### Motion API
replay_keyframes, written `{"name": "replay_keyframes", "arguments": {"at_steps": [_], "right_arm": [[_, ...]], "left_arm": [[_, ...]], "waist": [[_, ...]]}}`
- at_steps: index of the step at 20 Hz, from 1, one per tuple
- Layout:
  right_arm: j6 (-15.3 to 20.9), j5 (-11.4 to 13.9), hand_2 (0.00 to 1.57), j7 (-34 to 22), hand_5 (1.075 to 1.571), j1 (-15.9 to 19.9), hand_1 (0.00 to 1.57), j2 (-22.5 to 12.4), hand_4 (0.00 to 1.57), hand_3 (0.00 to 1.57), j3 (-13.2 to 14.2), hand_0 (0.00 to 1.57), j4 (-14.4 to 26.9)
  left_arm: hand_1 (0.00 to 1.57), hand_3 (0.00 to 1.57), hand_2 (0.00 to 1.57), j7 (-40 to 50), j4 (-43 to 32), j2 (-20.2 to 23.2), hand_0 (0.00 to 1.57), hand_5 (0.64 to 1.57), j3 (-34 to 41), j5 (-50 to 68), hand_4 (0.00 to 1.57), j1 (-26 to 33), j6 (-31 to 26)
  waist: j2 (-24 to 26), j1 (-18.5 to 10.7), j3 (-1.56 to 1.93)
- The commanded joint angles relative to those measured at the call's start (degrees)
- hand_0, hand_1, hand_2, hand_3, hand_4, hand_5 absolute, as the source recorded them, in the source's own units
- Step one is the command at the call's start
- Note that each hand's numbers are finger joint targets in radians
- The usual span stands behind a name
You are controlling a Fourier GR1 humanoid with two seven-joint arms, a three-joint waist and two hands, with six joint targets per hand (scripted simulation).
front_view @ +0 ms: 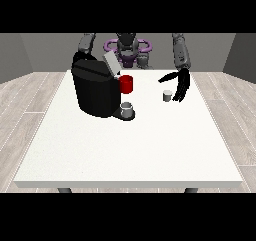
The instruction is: Insert the coffee pod into the coffee machine and close the lid
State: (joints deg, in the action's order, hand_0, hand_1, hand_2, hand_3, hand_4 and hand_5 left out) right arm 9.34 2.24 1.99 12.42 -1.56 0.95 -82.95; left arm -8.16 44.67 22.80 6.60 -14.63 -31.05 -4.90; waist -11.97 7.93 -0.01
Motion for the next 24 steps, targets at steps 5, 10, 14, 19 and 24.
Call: {"name": "replay_keyframes", "arguments": {"at_steps": [5,10,14,19,24], "right_arm": [[0.2,-0.8,0.00,-3.3,1.571,0.1,0.00,0.2,0.47,0.00,-0.4,0.00,-2.1],[0.3,0.9,0.00,2.1,1.571,-1.6,0.00,1.3,0.52,0.00,-2.1,0.00,-0.3],[-1.5,-2.7,0.00,0.6,1.571,1.4,0.00,-0.6,0.52,0.00,1.9,0.00,2.5],[-0.6,-1.7,0.00,0.0,1.571,1.3,0.00,0.8,0.51,0.00,-0.7,0.00,-1.7],[-0.6,-3.2,0.00,2.4,1.571,2.9,0.00,-0.9,0.49,0.00,2.2,0.00,2.1]], "left_arm": [[0.63,0.49,0.76,-4.2,-7.1,3.3,0.63,1.571,-1.9,-6.1,0.00,0.1,0.8],[0.55,0.45,0.70,-4.3,-9.3,2.9,0.55,1.571,-2.8,-9.8,0.00,-2.9,5.1],[0.70,0.59,0.83,-4.4,-9.0,1.2,0.70,1.571,-3.6,-12.1,0.00,-4.6,8.2],[0.84,0.74,0.97,-10.4,-13.5,2.0,0.84,1.571,-1.1,-12.9,0.39,-4.7,13.5],[0.99,0.87,1.09,-8.9,-13.1,2.1,0.99,1.571,-3.7,-16.8,0.29,-6.3,15.3]], "waist": [[0.8,0.6,-0.02],[-1.2,2.1,-0.01],[-1.1,1.3,0.00],[-3.5,2.3,-0.03],[-3.5,1.4,0.00]]}}
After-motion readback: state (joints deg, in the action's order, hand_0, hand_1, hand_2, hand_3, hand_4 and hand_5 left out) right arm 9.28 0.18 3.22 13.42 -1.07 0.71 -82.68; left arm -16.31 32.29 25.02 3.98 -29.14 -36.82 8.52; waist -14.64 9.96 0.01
